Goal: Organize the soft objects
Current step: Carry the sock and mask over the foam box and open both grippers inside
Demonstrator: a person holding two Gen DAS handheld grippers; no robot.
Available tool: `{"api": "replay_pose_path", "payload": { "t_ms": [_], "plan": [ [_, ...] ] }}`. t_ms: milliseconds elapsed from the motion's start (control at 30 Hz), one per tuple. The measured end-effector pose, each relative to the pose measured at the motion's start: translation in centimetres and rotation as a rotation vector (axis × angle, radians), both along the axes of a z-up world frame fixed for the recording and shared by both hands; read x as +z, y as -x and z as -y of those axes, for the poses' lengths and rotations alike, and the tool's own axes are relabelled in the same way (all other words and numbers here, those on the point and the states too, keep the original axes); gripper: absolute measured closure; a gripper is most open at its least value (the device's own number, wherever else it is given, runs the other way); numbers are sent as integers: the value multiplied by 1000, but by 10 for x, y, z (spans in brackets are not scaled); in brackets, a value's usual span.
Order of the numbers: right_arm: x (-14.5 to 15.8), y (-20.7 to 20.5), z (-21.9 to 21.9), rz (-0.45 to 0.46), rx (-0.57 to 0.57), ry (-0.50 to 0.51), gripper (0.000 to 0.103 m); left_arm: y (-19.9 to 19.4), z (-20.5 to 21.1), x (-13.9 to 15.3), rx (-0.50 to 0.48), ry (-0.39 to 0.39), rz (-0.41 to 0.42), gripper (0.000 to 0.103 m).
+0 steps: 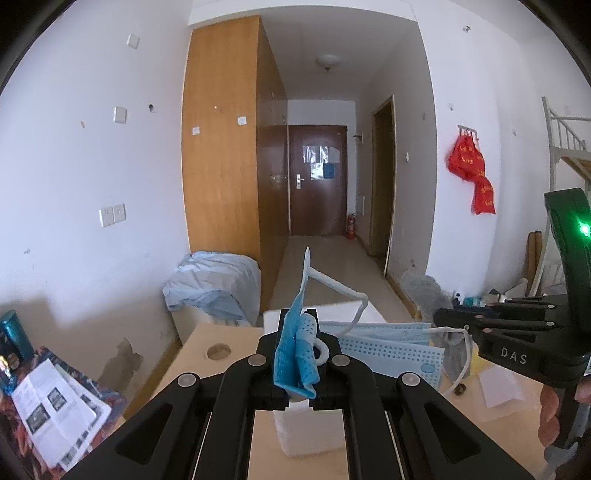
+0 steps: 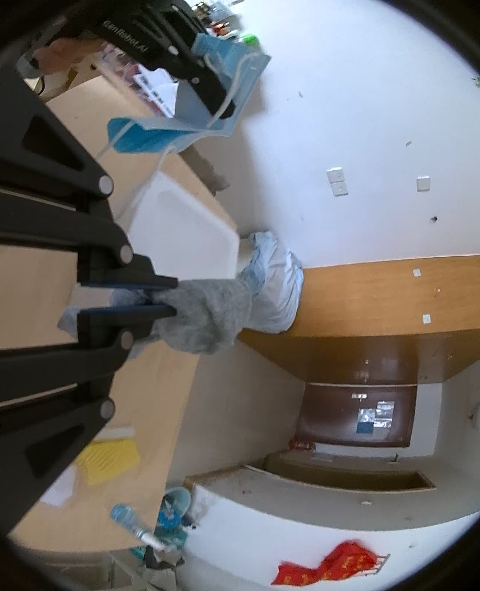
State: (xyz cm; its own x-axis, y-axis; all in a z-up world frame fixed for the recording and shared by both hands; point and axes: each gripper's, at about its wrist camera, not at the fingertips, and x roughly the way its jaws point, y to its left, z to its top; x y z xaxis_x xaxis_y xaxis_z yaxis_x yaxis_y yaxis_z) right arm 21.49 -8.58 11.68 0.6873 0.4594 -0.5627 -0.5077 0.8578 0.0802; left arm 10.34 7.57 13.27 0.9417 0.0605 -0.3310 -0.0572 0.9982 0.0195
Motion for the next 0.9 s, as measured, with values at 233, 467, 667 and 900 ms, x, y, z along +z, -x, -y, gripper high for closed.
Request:
{"api": "replay_pose_path", "payload": {
  "t_ms": [233,467,667,900],
  "plan": [
    [-3,-31,-22,-65,36,-59,94,-47,-12,-7,4,24,-41,97],
    [-12,-48,-28,-93,28,-76,93,-91,-10,-29,-20,30,-109,97],
    [-6,-48,-27,-71,10,-77,93,-116,-1,-47,-34,2,-157,97],
    [-4,-44,-29,-54,11,-65,93,-120,9,-54,-20,-38,-136,40]
  ]
}}
